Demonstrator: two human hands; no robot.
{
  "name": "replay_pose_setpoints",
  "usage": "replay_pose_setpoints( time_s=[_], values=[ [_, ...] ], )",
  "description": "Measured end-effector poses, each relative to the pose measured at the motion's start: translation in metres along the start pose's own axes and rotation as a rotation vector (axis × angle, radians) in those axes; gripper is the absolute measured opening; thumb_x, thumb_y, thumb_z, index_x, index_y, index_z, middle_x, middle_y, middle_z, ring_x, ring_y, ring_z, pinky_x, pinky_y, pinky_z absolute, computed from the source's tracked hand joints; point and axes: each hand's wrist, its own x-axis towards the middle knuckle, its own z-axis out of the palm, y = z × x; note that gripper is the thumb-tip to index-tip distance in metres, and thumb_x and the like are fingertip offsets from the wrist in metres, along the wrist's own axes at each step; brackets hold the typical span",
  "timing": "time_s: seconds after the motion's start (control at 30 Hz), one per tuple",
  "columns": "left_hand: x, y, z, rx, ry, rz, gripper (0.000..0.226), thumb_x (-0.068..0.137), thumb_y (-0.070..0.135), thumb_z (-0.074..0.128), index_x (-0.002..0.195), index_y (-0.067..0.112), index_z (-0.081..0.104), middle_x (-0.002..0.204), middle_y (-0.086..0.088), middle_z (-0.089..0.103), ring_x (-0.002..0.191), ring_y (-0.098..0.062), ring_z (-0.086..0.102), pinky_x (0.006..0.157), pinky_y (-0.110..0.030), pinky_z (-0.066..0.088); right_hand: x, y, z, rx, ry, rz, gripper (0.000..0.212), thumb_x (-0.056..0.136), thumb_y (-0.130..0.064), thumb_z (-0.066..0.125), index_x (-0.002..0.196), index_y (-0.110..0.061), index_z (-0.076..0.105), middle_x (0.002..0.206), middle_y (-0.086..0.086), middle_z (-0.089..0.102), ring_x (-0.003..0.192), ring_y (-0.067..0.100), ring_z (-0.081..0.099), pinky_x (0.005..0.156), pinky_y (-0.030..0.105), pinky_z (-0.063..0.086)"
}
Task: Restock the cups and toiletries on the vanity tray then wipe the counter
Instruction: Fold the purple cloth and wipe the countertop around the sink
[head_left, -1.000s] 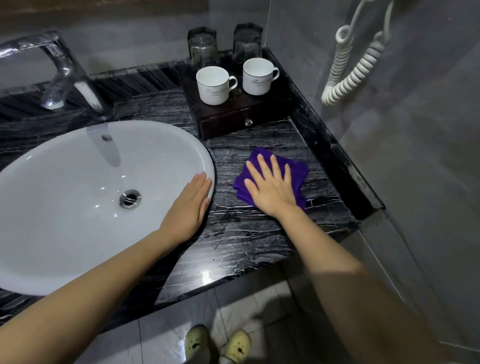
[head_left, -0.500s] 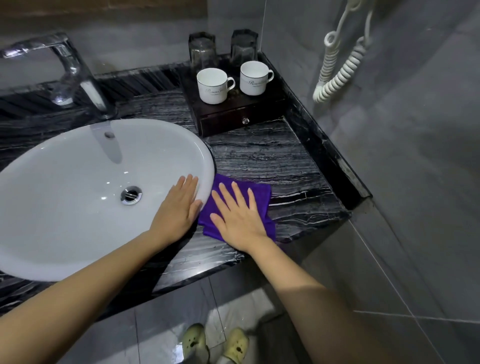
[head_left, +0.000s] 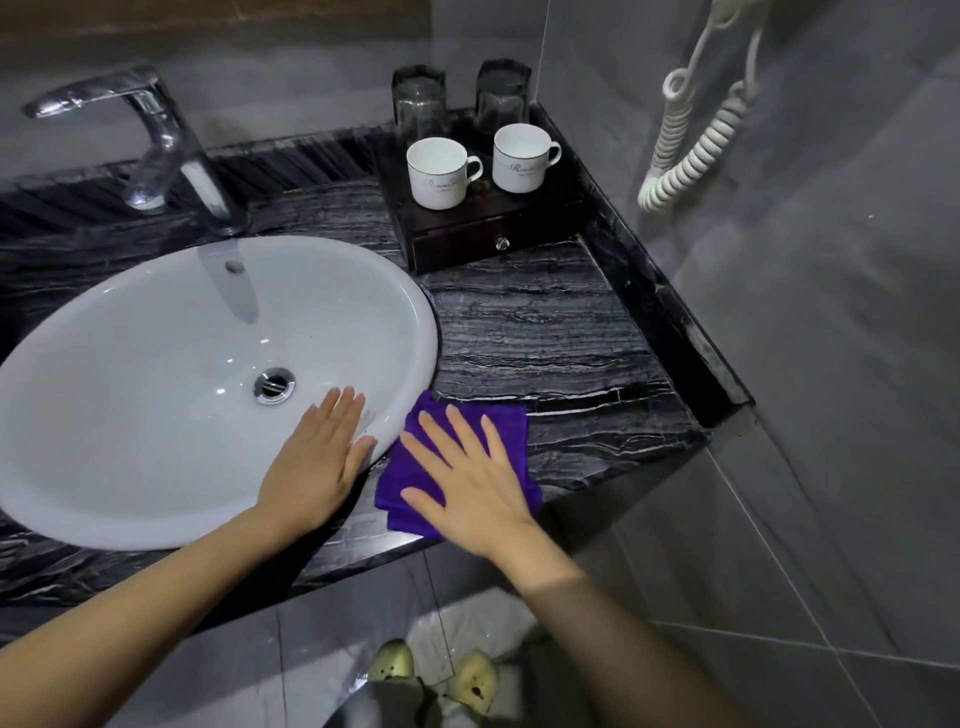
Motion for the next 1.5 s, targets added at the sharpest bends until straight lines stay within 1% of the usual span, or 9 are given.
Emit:
replay_pose_setpoints(
  time_s=[0.13,0.47,0.67,0.83,0.93,1.17,1.33,1.4,1.5],
  values=[
    [0.0,0.001,0.0,0.033,0.02,0.001,0.096,0.081,0.067,-0.014,0.145,0.005,0.022,0.155,-0.01,0.021,0.145,-0.021,0.01,0.119,-0.036,0.007,0.015,0.027,-0.007,-0.005,0.035,0.12,0.065,0.09,-0.065,0.022,0.15,-0.041,0.014,0.163,-0.006,0.001,0.15,0.024,-0.008,0.116,0.052,-0.015],
    [-0.001,0.003,0.0,0.067,0.032,0.0,0.088,0.085,0.063,-0.011,0.145,0.006,0.019,0.156,-0.009,0.018,0.145,-0.017,0.005,0.119,-0.034,0.005,0.023,0.111,-0.022,-0.067,0.121,0.27,0.066,0.089,-0.067,0.019,0.149,-0.041,0.017,0.162,-0.007,0.012,0.15,0.024,0.007,0.119,0.051,0.002],
    [-0.002,0.003,0.002,0.059,0.059,0.002,0.082,0.087,0.061,-0.005,0.146,0.008,0.016,0.157,-0.008,0.016,0.142,-0.01,-0.002,0.119,-0.031,0.001,0.029,0.077,-0.011,-0.015,0.193,0.545,0.064,0.094,-0.056,0.021,0.152,-0.029,0.016,0.162,0.0,0.011,0.149,0.03,0.006,0.119,0.055,0.003],
    [-0.004,0.004,-0.001,0.029,0.058,0.006,0.074,0.088,0.052,0.006,0.146,0.006,0.018,0.156,-0.009,0.018,0.146,-0.019,0.007,0.119,-0.031,0.001,0.048,0.016,0.003,0.082,0.195,0.77,0.065,0.096,-0.049,0.021,0.153,-0.021,0.006,0.163,0.005,0.004,0.149,0.033,-0.003,0.116,0.059,-0.005],
    [-0.011,-0.001,-0.004,0.015,0.043,0.015,0.074,0.088,0.052,0.008,0.146,0.007,0.018,0.157,-0.009,0.016,0.146,-0.019,0.007,0.118,-0.03,0.0,0.054,-0.014,0.01,0.088,0.178,0.74,0.064,0.097,-0.048,0.019,0.153,-0.02,0.003,0.163,0.005,0.001,0.149,0.034,-0.005,0.115,0.059,-0.008],
    [-0.06,-0.052,-0.019,0.079,0.002,0.001,0.099,0.077,0.07,-0.016,0.146,0.008,0.018,0.157,-0.007,0.015,0.146,-0.018,0.005,0.119,-0.031,0.0,0.04,-0.077,0.019,0.121,0.152,0.748,0.062,0.099,-0.043,0.02,0.153,-0.018,0.001,0.163,0.006,-0.003,0.149,0.031,-0.008,0.115,0.057,-0.01],
    [-0.084,-0.081,-0.027,0.098,-0.009,0.033,0.098,0.078,0.069,-0.016,0.146,0.008,0.02,0.156,-0.008,0.018,0.146,-0.019,0.006,0.119,-0.033,0.002,0.034,-0.091,-0.001,0.378,0.089,0.738,0.071,0.095,-0.054,0.024,0.153,-0.019,0.003,0.163,0.007,0.0,0.149,0.031,-0.006,0.117,0.056,-0.004],
    [-0.086,-0.086,-0.029,0.097,-0.019,0.072,0.096,0.078,0.068,-0.017,0.146,0.01,0.018,0.157,-0.006,0.016,0.146,-0.019,0.005,0.12,-0.032,0.001,0.025,-0.072,-0.015,0.396,0.066,0.596,0.071,0.092,-0.058,0.026,0.153,-0.025,0.009,0.163,0.003,0.008,0.15,0.031,0.0,0.116,0.058,0.004],
    [-0.088,-0.089,-0.029,0.098,-0.02,0.1,0.094,0.079,0.066,-0.017,0.147,0.011,0.017,0.157,-0.006,0.016,0.146,-0.019,0.006,0.119,-0.031,0.001,0.01,-0.038,-0.022,0.071,-0.031,0.233,0.073,0.091,-0.063,0.028,0.152,-0.031,0.005,0.163,-0.004,0.002,0.15,0.027,-0.009,0.116,0.057,-0.005]
  ],
)
